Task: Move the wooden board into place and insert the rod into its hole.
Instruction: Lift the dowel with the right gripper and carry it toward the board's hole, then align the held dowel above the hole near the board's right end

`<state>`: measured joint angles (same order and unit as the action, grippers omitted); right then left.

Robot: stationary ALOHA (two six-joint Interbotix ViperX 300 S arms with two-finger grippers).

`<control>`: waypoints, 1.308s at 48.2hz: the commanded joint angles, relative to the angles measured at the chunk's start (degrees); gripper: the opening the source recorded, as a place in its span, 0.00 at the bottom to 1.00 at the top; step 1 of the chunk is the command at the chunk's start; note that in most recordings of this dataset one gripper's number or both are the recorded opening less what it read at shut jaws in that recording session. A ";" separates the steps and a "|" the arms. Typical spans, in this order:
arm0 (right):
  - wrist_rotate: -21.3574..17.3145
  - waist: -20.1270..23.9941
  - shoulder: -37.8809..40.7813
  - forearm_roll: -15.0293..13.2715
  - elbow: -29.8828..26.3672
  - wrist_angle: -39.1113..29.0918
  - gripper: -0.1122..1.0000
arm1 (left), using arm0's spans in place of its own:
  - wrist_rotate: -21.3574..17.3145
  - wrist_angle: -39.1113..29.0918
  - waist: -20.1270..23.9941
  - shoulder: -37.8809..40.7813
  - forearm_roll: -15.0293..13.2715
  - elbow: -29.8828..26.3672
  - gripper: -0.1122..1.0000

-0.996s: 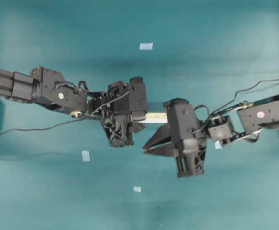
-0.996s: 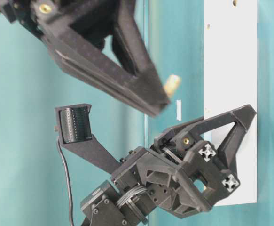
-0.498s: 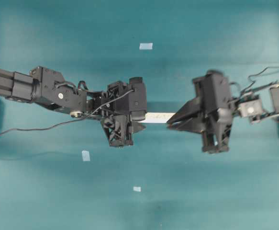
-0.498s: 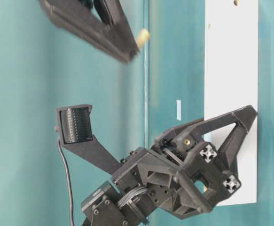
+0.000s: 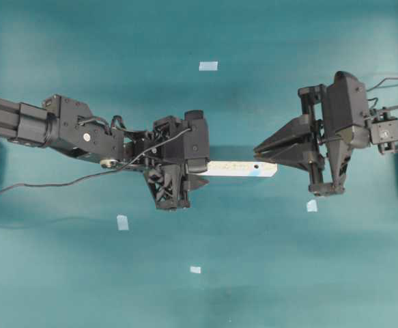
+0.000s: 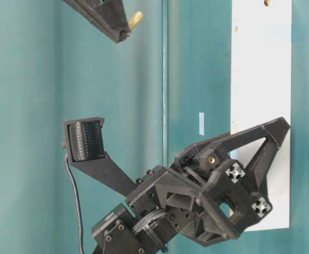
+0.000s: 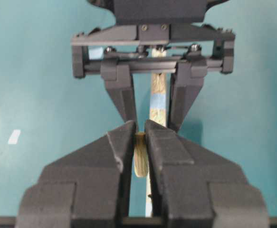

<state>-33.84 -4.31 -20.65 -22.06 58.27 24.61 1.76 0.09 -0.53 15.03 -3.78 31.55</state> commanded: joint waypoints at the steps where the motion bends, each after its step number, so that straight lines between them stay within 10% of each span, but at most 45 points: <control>1: 0.18 -0.97 0.35 -0.09 -0.18 2.81 0.18 | 0.44 0.26 -0.35 -1.32 -0.09 -0.35 0.53; 32: 13.45 -3.96 8.35 10.28 8.61 25.75 0.18 | 0.53 0.26 -0.18 -0.26 0.00 -0.53 0.32; 63: 13.62 -3.96 12.13 13.36 10.46 35.51 0.18 | 4.13 0.26 3.78 0.88 -0.26 -1.49 0.32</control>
<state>-20.30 -8.17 -8.44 -8.88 69.43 59.15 5.27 0.26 2.11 16.61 -3.96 30.85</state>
